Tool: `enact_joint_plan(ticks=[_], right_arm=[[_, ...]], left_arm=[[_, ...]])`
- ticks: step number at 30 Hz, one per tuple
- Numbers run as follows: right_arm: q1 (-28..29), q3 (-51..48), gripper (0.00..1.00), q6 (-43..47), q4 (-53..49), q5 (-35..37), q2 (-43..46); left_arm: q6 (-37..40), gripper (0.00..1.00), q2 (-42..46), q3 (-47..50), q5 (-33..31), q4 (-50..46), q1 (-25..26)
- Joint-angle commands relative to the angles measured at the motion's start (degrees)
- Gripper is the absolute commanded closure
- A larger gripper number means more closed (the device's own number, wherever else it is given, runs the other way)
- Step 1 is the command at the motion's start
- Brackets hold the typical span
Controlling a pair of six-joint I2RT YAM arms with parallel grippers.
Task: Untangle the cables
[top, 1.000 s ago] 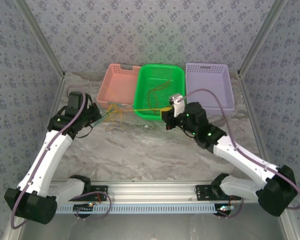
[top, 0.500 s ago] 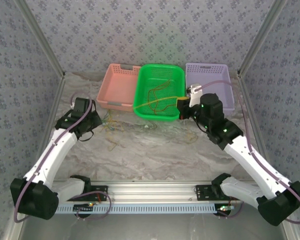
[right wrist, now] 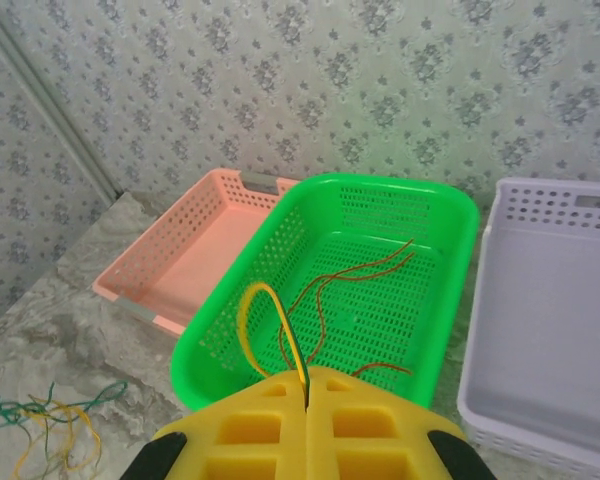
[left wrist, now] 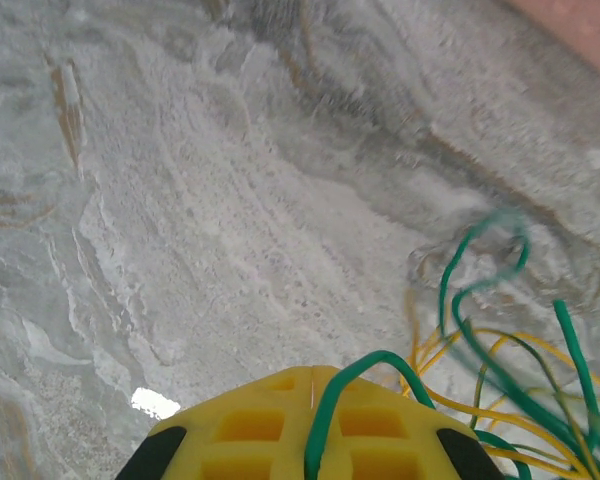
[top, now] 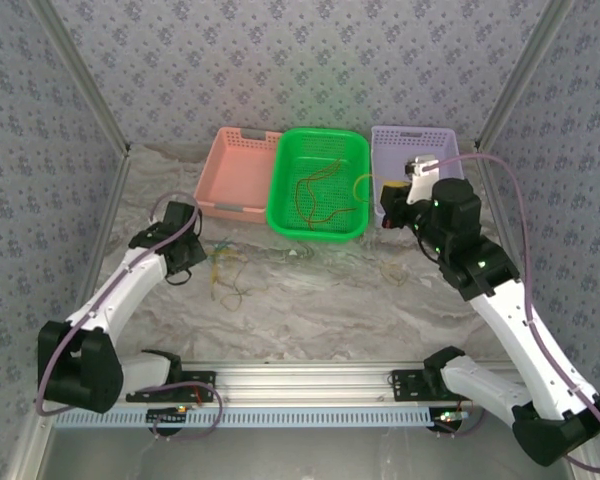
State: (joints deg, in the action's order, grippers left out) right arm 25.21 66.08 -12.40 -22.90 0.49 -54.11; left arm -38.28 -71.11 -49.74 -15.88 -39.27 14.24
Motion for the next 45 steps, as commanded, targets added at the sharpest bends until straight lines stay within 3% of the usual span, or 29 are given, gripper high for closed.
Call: enact_joint_plan(ticks=[1, 3, 9, 13, 19, 31, 38, 45], right_arm=[[-0.3, 5.2, 1.00, 0.7, -3.9, 0.4, -0.2], [-0.4, 6.8, 1.00, 0.5, -5.6, 1.5, -0.8], [-1.2, 11.6, 1.00, -1.1, -8.2, 1.8, -1.6], [-1.4, 16.3, 1.00, -1.4, -10.0, 1.3, -3.3], [-2.7, 25.3, 1.00, -2.0, -14.0, 2.0, -7.2], [-9.5, 46.1, 1.00, -3.0, -16.1, -0.5, -17.8], [-18.9, 56.9, 1.00, -5.0, -13.8, -5.6, -26.9], [-28.0, 62.9, 1.00, -8.7, -8.3, -10.1, -36.3]], left_arm=[[-1.0, 1.00, -0.6, 1.0, 0.9, 2.6, -0.3], [-1.1, 0.96, -0.7, 1.0, 2.8, 2.8, -0.2], [-1.6, 0.45, 5.0, 0.7, 7.4, 1.6, 0.0], [-2.0, 0.30, 10.3, -0.3, 9.6, -1.1, 0.5], [-3.2, 0.27, 16.5, -2.1, 12.2, -2.6, 5.2], [-7.0, 0.31, 22.2, 2.3, 15.8, 5.0, 19.6], [-8.1, 0.35, 23.5, 5.3, 14.6, 7.7, 26.0], [-8.7, 0.35, 28.2, 6.9, 13.2, 6.3, 26.4]])
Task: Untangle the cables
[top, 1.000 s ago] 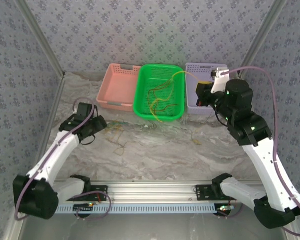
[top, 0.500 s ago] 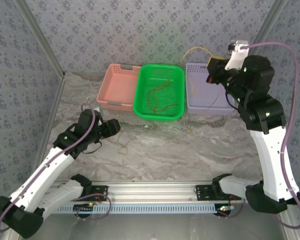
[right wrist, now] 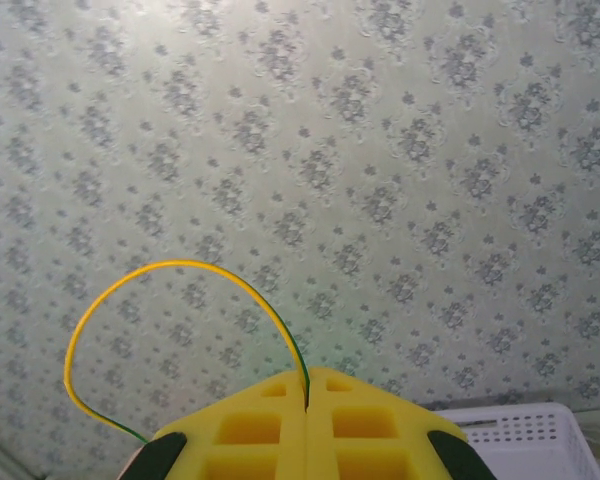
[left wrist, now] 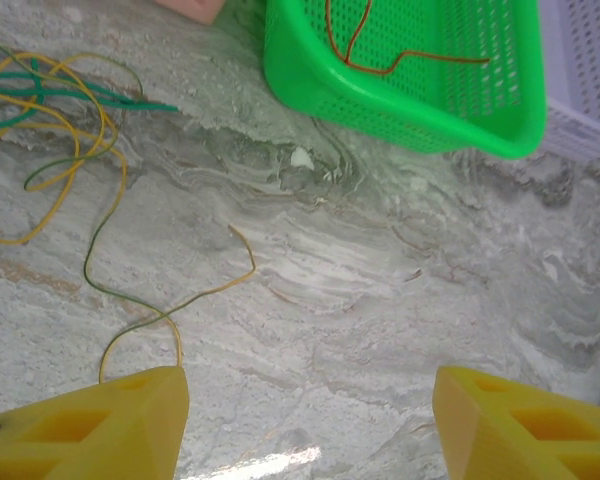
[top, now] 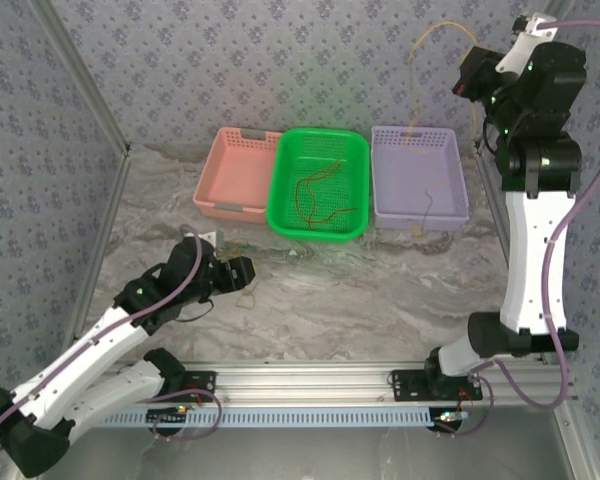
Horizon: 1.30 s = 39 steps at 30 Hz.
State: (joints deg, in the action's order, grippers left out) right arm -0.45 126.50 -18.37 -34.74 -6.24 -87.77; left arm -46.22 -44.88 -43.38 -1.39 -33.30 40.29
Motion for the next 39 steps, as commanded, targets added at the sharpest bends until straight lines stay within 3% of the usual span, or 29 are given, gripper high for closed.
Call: enact_joint_plan(ticks=[1, 10, 26, 39], right_arm=[[-3.1, 3.1, 1.00, -3.1, 4.1, -3.7, -3.7], [-6.8, 7.2, 1.00, -3.2, 4.5, -4.0, -13.7], [-6.5, -8.9, 1.00, -3.3, 5.3, 2.4, -20.8], [-6.9, 4.8, 1.00, -7.7, -4.5, 2.7, -43.9]], left_arm=[[-0.7, 0.35, 2.3, 0.7, -1.4, 0.0, 0.3], [-1.3, 0.35, 4.3, 3.6, -1.2, 0.7, 0.4], [-0.5, 0.35, 2.9, 3.1, -1.0, 1.1, 0.4], [-1.1, 0.35, 2.7, 6.2, -1.2, 2.2, 0.4]])
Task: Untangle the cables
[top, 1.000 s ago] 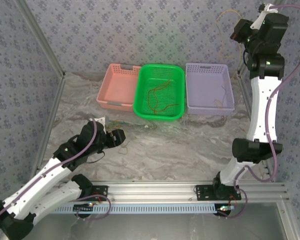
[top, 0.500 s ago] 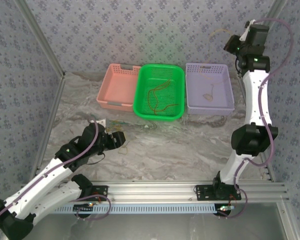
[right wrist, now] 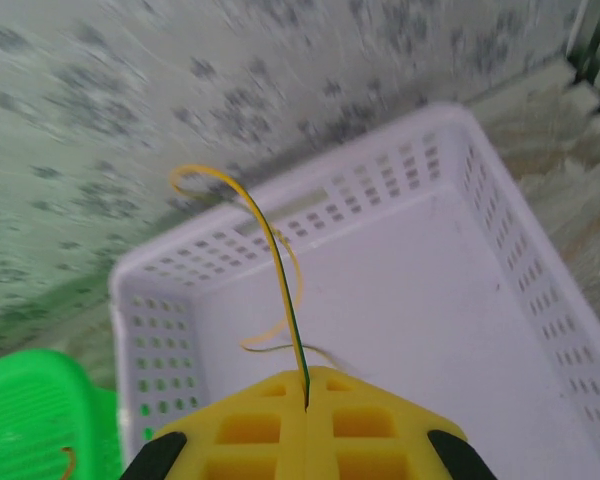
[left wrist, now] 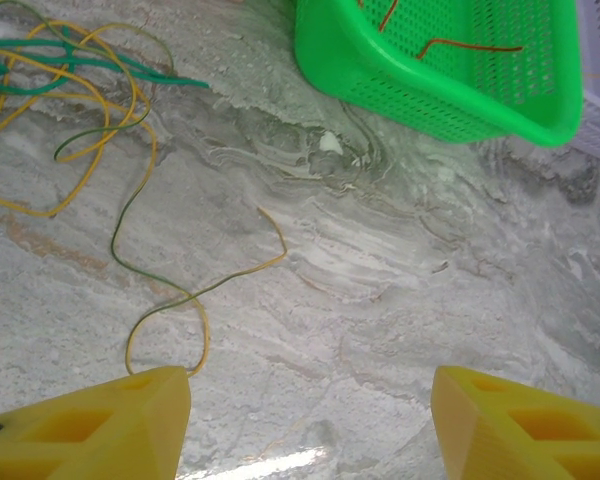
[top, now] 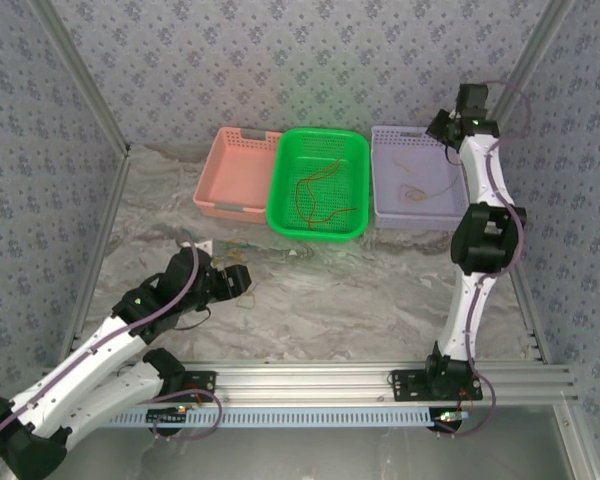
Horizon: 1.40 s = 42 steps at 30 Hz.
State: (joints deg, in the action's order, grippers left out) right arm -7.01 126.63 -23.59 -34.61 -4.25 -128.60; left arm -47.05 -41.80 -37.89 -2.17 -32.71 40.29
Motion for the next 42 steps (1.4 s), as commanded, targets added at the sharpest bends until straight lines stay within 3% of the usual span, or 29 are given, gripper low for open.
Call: enact_joint_plan(ticks=[1, 3, 5, 7, 13, 17, 21, 25, 31, 37, 42], right_arm=[[-0.4, 6.3, 1.00, -3.1, -5.6, 0.6, -4.7], [-0.4, 9.3, 1.00, -3.7, -8.4, 0.8, -7.2], [-0.1, 9.2, 0.88, -3.9, -9.5, 2.1, -6.9], [0.3, 4.4, 0.75, -3.7, -7.2, 3.9, -3.6], [1.6, -10.8, 0.52, -3.9, -0.1, 7.9, 11.0], [4.1, -18.0, 0.49, -2.6, 2.0, 9.1, 21.0], [9.3, -32.9, 0.49, -3.1, 6.1, 8.4, 35.4], [20.0, -51.0, 0.49, -6.0, 10.2, 8.9, 50.8], [45.3, -71.3, 0.46, -17.6, 15.4, 10.8, 61.8], [66.9, -78.7, 0.36, -35.3, 32.3, 13.9, 50.1], [72.6, -71.4, 0.32, -42.8, 41.0, 14.8, 34.0]], left_arm=[[-0.2, 0.35, -0.7, 0.8, -0.4, 1.8, 0.3], [0.0, 0.35, -1.3, 0.8, -0.5, 1.8, 0.3], [-0.2, 0.35, -1.9, 0.8, -0.9, 1.8, 0.3], [-1.1, 0.35, -2.6, 0.8, -2.2, 1.0, 0.3], [-4.0, 0.33, -5.0, -1.2, -5.4, -4.5, -1.8], [-4.2, 0.31, -6.4, -2.9, -3.8, -9.8, -8.3], [-2.9, 0.26, -6.8, -4.1, -0.7, -12.4, -17.9], [0.3, 0.24, -11.6, -3.8, 5.9, -8.4, -27.4], [3.1, 0.27, -24.3, -4.1, 11.1, 1.0, -34.1], [4.9, 0.32, -31.6, -4.8, 12.3, 9.2, -35.8], [5.8, 0.37, -34.0, -4.6, 12.3, 10.8, -38.1]])
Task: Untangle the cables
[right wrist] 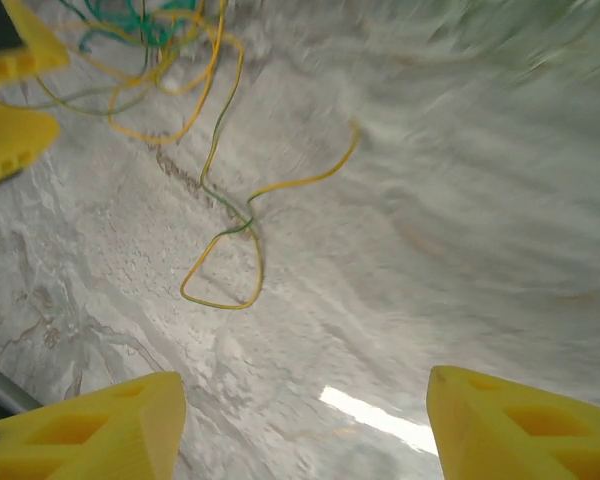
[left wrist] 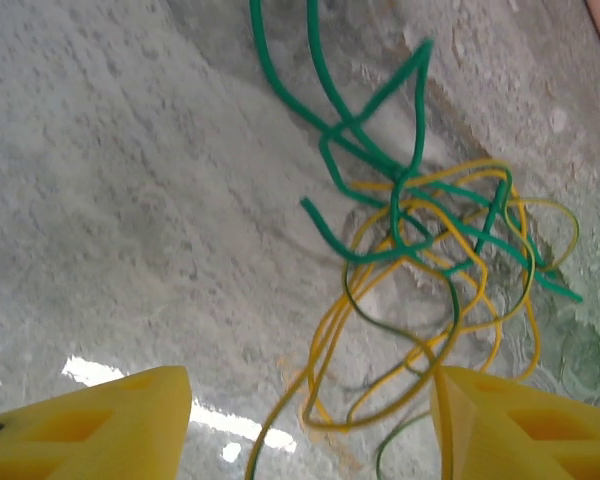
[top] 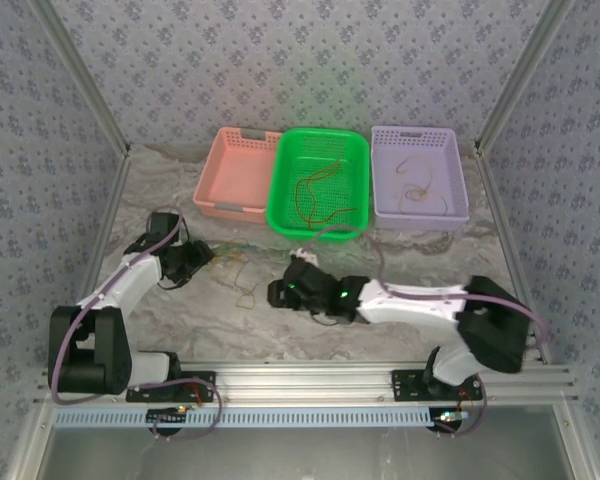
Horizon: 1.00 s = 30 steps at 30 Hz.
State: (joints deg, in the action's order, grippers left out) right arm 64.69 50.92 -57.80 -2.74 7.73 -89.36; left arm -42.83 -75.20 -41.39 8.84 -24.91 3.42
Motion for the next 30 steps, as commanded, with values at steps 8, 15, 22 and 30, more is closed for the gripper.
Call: enact_joint_plan(ticks=[8, 15, 22, 30], right_arm=[[-0.3, 11.7, 0.34, -13.4, 12.1, 4.6, -18.4], [-2.1, 13.9, 0.64, -16.2, 10.6, 5.2, -23.0], [-1.8, 13.2, 1.00, -14.9, 6.9, 8.4, -20.3], [-1.2, 8.0, 1.00, -8.1, -1.1, 16.6, -6.2]], left_arm=[[3.3, 0.35, -3.4, -1.2, 6.7, 6.3, -6.7], [3.0, 0.26, -7.7, -4.5, 8.4, 7.1, -7.8], [0.5, 0.33, -15.2, -7.0, 9.5, 11.7, -7.8], [-2.2, 1.00, -20.4, -4.0, 9.6, 17.7, -7.0]])
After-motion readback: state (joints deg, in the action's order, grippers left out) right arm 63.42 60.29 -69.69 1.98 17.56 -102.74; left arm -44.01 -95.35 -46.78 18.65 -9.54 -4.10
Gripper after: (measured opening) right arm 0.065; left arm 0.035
